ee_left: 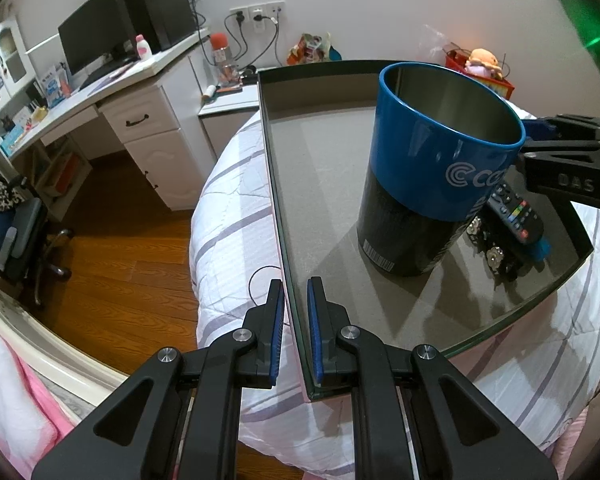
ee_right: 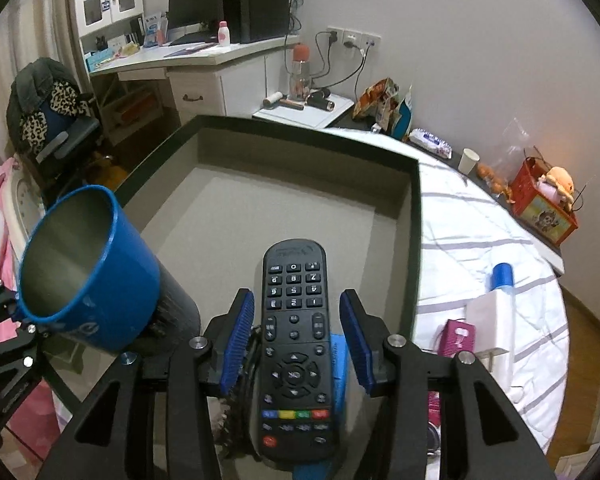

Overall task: Organize rigid objects
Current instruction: 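Release the remote in the tray and withdraw the right gripper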

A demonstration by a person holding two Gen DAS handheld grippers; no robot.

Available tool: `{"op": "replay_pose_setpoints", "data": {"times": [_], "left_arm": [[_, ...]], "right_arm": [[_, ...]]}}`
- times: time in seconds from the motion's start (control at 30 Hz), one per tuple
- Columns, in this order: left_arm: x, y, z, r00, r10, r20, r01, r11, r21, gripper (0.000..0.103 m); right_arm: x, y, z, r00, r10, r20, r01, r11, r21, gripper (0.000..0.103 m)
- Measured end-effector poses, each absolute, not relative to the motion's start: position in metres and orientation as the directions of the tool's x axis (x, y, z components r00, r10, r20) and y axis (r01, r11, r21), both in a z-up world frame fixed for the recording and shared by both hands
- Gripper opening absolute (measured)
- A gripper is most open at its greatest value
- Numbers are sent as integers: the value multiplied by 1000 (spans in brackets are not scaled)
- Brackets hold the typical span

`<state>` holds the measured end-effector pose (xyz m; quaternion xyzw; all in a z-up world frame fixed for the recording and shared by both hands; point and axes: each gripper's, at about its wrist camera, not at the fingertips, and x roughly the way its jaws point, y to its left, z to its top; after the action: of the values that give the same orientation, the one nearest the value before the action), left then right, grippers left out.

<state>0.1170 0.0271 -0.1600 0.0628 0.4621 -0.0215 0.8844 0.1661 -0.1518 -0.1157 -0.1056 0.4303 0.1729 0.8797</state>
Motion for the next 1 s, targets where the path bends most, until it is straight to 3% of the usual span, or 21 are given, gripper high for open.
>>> {"op": "replay_pose_setpoints", "data": {"times": [0.47, 0.6, 0.7, 0.8, 1.0], "left_arm": [[116, 27, -161, 571, 23, -821, 94, 991, 93, 9], [113, 28, -161, 571, 29, -821, 91, 991, 98, 9], [111, 28, -162, 571, 34, -820, 87, 991, 102, 9], [112, 27, -160, 571, 41, -820, 82, 991, 107, 9], [112, 26, -159, 569, 50, -821, 75, 991, 112, 9]], "right_arm": [[126, -179, -76, 677, 196, -710, -351, 933, -76, 55], [109, -199, -64, 720, 167, -673, -304, 948, -91, 68], [98, -218, -59, 741, 148, -655, -261, 962, -77, 70], [89, -240, -56, 770, 102, -630, -194, 978, -79, 83], [73, -286, -62, 789, 37, -614, -78, 996, -40, 84]]}}
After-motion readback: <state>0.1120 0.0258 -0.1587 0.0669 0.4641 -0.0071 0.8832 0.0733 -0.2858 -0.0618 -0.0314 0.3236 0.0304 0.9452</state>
